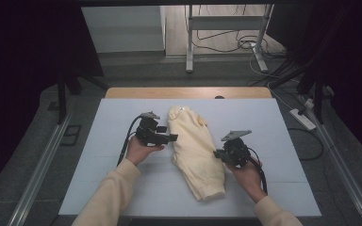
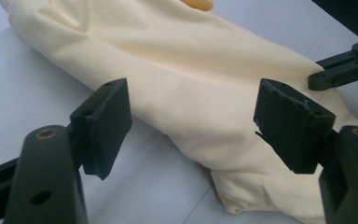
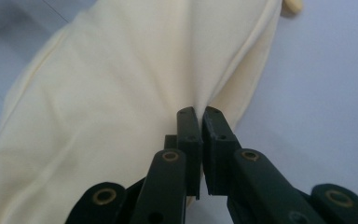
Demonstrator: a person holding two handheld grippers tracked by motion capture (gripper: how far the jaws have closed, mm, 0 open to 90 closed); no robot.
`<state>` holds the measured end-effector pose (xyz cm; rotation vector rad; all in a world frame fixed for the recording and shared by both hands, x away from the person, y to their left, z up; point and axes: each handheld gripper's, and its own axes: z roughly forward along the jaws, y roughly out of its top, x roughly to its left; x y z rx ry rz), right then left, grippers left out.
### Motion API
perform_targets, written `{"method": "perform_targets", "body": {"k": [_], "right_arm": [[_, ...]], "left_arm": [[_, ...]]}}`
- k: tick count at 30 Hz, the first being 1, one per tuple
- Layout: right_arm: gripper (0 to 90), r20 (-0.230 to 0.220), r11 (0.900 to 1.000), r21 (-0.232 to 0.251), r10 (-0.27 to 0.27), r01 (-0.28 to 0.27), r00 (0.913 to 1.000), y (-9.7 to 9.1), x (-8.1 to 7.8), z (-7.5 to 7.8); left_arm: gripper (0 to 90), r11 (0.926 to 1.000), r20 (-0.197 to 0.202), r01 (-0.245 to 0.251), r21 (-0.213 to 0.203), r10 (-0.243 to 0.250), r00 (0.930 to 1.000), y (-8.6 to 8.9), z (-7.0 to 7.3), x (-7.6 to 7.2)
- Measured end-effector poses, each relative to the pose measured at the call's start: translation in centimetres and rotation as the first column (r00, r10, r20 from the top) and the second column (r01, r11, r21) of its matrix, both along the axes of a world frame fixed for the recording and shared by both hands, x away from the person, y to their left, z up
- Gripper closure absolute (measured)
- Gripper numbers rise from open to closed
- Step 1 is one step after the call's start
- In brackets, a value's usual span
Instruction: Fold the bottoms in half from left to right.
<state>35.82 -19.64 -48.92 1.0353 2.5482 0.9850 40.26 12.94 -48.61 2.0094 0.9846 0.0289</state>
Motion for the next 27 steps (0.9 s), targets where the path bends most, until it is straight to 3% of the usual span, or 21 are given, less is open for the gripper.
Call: {"method": "perform_targets", "body": {"k": [4,9,11,15,23,27], "right_arm": [[84.5,-0.021,0.9994,-0.035,0.004,-0.004,0.9998,0.5,0.1,-1.2],[69.6,-0.001,0.9978,-0.065,-0.011,0.011,0.9999,0.7,0.0,-1.6],[60.2,0.009,0.9982,-0.053,-0.028,0.029,0.9996,0.5,0.0,-1.3],[52.0,0.02,0.9991,-0.03,-0.028,0.029,0.9994,0.1,0.0,-0.9],[45.9,-0.001,0.9998,0.016,-0.008,0.008,1.0,-0.7,-0.2,-0.3],[43.8,0.0,0.9999,0.016,0.0,0.0,1.0,-1.3,-0.8,0.0]], "left_arm": [[26.9,1.0,0.001,0.002,0.003,-0.002,1.0,-0.1,0.0,0.0],[27.0,1.0,0.006,-0.001,0.001,0.001,1.0,-0.1,0.0,0.0],[27.1,1.0,0.011,0.002,-0.001,-0.002,0.9999,-0.1,0.1,-0.1],[27.2,1.0,0.015,0.005,0.0,-0.005,0.9999,-0.1,0.2,-0.1],[27.1,1.0,0.015,0.003,-0.002,-0.003,0.9999,0.0,0.2,-0.1],[27.1,1.0,0.018,0.003,-0.007,-0.003,0.9998,0.2,0.3,-0.2]]}}
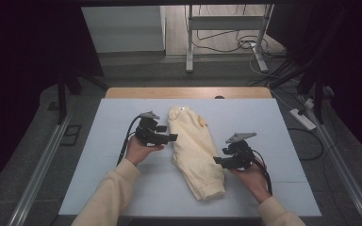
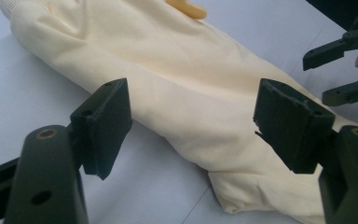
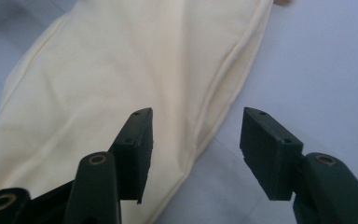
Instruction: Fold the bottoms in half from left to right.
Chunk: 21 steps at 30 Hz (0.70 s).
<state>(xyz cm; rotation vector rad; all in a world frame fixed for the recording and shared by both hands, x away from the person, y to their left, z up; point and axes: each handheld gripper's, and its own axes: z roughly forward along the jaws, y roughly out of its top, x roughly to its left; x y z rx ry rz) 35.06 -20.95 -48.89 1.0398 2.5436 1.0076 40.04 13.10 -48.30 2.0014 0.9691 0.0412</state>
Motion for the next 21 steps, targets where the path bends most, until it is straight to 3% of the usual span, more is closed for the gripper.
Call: {"method": "perform_targets", "body": {"k": [9,21], "right_arm": [[41.4,-0.016,0.9999,0.01,0.012,-0.012,0.9998,-1.7,-1.8,0.3],[40.6,-0.059,0.9982,0.028,0.055,-0.053,0.9968,-2.4,-3.9,0.2]], "left_arm": [[27.1,1.0,0.001,0.002,0.006,-0.002,1.0,0.0,0.1,-0.1],[27.1,1.0,0.008,-0.001,0.002,0.001,1.0,0.1,0.2,-0.2]]}}
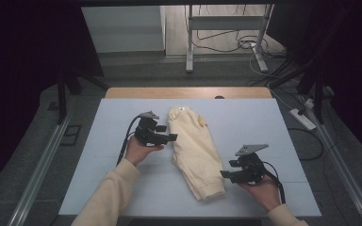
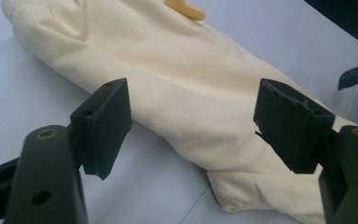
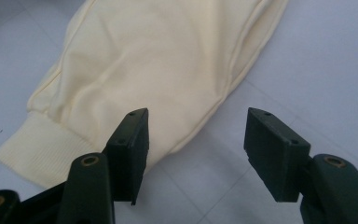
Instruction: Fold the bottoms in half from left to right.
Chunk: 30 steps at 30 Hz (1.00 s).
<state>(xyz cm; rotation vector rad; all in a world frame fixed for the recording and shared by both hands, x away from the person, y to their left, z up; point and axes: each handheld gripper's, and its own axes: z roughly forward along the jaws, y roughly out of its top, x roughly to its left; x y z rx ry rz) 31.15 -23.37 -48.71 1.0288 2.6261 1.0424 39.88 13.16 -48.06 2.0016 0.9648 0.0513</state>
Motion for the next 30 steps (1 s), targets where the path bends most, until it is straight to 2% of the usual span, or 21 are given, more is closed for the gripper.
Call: {"method": "perform_targets", "body": {"k": [10,13,14,16,17,18,21,24,30], "right_arm": [[40.4,-0.042,0.9988,-0.027,0.04,-0.041,0.9983,0.7,-0.9,-0.5],[40.4,-0.088,0.9979,-0.022,0.058,-0.06,0.9944,1.0,-0.9,-1.0],[40.5,-0.119,0.9972,-0.012,0.072,-0.074,0.9903,1.2,-0.8,-1.4],[41.2,-0.153,0.9952,-0.02,0.092,-0.096,0.9839,1.7,-0.8,-1.9],[41.8,-0.157,0.9929,-0.044,0.103,-0.111,0.9822,2.2,-0.9,-2.2],[45.2,-0.139,0.9921,-0.049,0.107,-0.115,0.9844,2.4,-1.1,-2.2],[56.0,-0.153,0.989,-0.04,0.134,-0.142,0.9791,2.7,-1.2,-2.2],[60.1,-0.161,0.9876,-0.035,0.146,-0.153,0.9761,2.7,-1.2,-2.1],[63.9,-0.15,0.9841,-0.025,0.17,-0.176,0.9739,2.8,-1.4,-2.1]], "left_arm": [[27.1,1.0,0.001,0.0,0.003,0.0,1.0,-0.1,0.0,0.0],[27.1,1.0,0.0,-0.001,0.005,0.001,1.0,-0.1,0.0,0.0],[27.1,1.0,0.0,-0.001,0.006,0.001,1.0,-0.1,0.0,0.0],[27.0,1.0,0.0,0.0,0.006,0.0,1.0,-0.1,0.0,-0.1],[27.1,1.0,0.001,0.0,0.007,0.0,1.0,-0.2,0.0,-0.1],[27.1,1.0,0.001,0.001,0.007,-0.001,1.0,-0.2,0.0,-0.1],[27.1,1.0,0.001,0.001,0.007,-0.001,1.0,-0.2,0.0,-0.1],[27.1,0.9999,0.001,0.004,0.01,-0.004,1.0,-0.3,0.0,-0.1],[27.1,1.0,0.001,0.002,0.008,-0.002,1.0,-0.2,0.0,-0.1]]}}
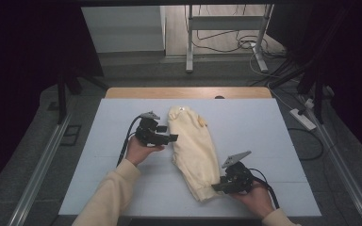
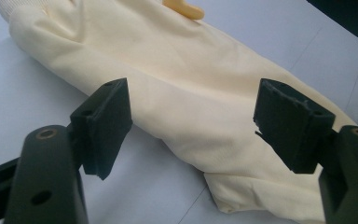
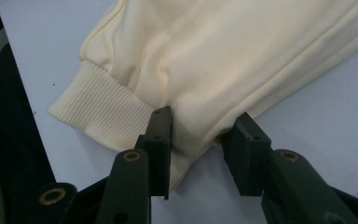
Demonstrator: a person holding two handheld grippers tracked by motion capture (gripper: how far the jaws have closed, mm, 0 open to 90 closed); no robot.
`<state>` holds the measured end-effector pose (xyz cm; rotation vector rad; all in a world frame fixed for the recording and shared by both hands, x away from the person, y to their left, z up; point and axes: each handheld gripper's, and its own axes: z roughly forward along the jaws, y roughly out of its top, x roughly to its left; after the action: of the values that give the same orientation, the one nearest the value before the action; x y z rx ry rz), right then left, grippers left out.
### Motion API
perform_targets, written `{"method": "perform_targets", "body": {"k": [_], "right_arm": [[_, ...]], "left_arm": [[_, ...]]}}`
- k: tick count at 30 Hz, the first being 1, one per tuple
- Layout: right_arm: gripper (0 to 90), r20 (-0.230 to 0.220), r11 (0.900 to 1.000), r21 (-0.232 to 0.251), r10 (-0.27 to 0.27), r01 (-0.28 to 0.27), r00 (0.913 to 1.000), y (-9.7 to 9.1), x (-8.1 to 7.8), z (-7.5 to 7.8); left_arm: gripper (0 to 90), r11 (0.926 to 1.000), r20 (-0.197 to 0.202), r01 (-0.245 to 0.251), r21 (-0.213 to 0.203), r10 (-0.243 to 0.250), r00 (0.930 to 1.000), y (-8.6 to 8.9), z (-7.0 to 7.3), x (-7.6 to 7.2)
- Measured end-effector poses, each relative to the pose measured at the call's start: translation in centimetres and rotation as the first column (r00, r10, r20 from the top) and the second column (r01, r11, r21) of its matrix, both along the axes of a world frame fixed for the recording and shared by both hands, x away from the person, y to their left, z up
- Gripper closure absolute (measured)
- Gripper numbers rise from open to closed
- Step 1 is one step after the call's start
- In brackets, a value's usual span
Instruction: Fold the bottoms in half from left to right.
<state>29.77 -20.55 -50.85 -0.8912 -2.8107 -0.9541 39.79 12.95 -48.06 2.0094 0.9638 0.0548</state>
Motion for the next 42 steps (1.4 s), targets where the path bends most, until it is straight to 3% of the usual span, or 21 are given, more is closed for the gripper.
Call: {"method": "perform_targets", "body": {"k": [10,21,42], "right_arm": [[64.8,-0.02,0.9969,0.018,0.077,-0.077,0.9968,1.7,-1.2,-0.1],[64.8,-0.005,0.9922,0.025,0.122,-0.122,0.9925,3.2,-2.2,-0.1],[68.3,-0.001,0.9885,0.031,0.148,-0.148,0.9889,2.8,-3.0,0.1]], "left_arm": [[27.1,1.0,0.005,-0.004,-0.004,0.004,1.0,0.3,0.1,0.0],[27.1,1.0,0.006,-0.001,-0.002,0.001,1.0,0.2,0.1,0.0],[27.2,1.0,0.006,-0.002,0.001,0.002,1.0,0.4,0.1,0.0]]}}
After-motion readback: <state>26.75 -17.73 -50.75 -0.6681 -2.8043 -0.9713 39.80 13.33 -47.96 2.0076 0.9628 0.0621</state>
